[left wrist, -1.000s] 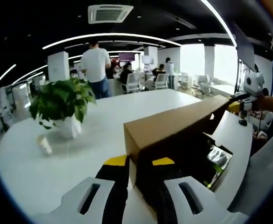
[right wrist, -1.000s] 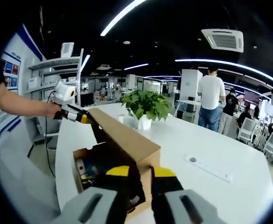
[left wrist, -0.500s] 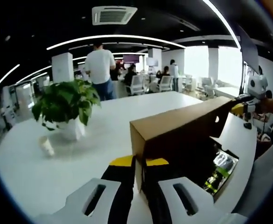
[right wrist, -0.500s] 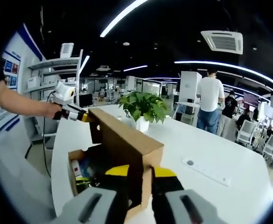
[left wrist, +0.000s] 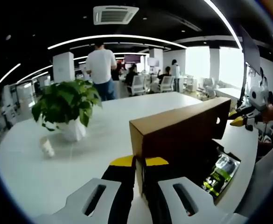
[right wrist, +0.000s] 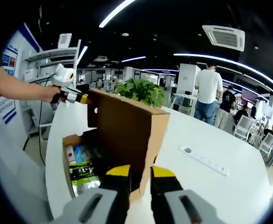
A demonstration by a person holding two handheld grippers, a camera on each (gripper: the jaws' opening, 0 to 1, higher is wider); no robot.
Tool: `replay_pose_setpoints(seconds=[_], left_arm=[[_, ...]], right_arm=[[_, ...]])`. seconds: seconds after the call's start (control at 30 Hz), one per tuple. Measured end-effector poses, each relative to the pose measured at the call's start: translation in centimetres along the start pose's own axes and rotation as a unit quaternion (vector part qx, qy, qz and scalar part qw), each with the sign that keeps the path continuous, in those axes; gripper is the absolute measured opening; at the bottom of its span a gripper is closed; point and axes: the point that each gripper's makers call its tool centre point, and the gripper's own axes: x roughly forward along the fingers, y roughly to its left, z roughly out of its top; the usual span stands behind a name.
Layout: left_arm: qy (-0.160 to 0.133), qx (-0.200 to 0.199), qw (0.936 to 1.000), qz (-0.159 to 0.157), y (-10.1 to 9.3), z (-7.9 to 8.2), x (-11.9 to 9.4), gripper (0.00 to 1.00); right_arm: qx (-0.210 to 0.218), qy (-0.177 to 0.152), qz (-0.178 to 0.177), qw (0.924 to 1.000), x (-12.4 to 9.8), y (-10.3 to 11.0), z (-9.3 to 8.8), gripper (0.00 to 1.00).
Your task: Operate the shoe box by opening the lid, removing the specified soft item, and placing it in the target area until the item is outside and the box remains undamaged.
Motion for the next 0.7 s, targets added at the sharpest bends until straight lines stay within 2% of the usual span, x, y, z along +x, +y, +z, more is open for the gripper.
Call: replay_pose_setpoints(seconds=[0.47, 0.7], left_arm=[[-0.003, -0.008, 1.0000, 0.005, 0.5, 0.4, 0.9, 0.03], [-0.002, -0.007, 0.9999, 0.008, 0.6, 0.5, 1.3, 0.03]], right_arm=[[-0.003, 0.045, -0.028, 0.9986, 2.0, -0.5, -3.9, 0.04], [-0.007, 0.055, -0.033, 0.9979, 2.8, -0.5, -4.4, 0.03]])
